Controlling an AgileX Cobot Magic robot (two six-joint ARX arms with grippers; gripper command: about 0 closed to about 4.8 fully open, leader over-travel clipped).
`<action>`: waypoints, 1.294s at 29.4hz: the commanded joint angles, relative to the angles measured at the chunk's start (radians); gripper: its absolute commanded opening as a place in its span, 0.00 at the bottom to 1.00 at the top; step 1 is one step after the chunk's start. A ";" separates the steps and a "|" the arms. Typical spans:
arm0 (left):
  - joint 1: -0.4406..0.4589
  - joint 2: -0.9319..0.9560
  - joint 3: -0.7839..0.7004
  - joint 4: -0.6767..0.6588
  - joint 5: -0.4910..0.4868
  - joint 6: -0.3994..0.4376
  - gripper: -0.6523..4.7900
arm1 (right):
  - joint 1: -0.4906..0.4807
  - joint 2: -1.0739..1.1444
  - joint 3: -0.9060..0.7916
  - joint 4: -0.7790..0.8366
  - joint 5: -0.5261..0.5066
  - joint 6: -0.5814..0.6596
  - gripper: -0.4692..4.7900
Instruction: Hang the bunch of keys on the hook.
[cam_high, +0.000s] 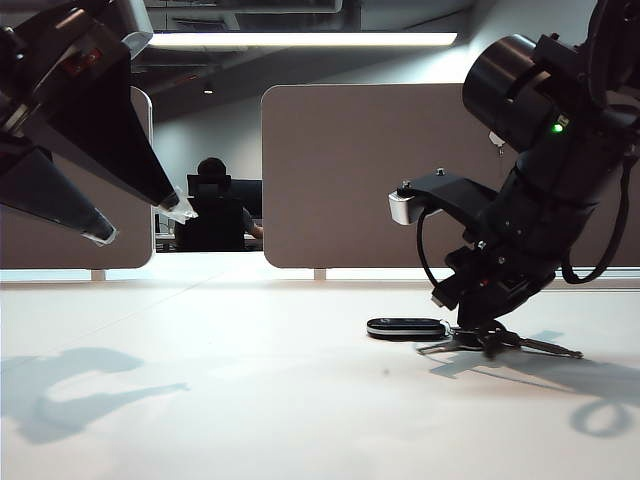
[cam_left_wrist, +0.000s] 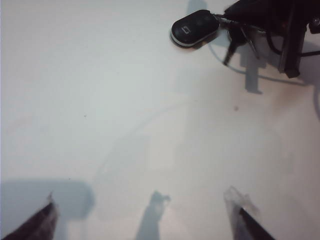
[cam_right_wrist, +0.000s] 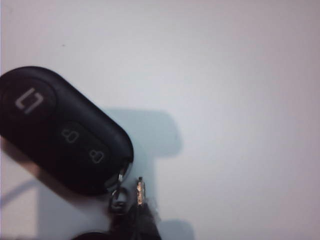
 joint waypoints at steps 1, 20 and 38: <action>-0.001 -0.002 0.006 -0.002 -0.002 0.008 1.00 | 0.002 -0.028 -0.002 -0.014 -0.002 0.009 0.09; -0.001 -0.002 0.006 0.013 -0.001 0.008 1.00 | 0.000 -0.436 0.090 0.047 -0.133 0.092 0.09; -0.001 -0.013 0.011 0.131 -0.010 -0.004 1.00 | -0.005 -0.066 0.203 -0.056 -0.109 0.035 0.53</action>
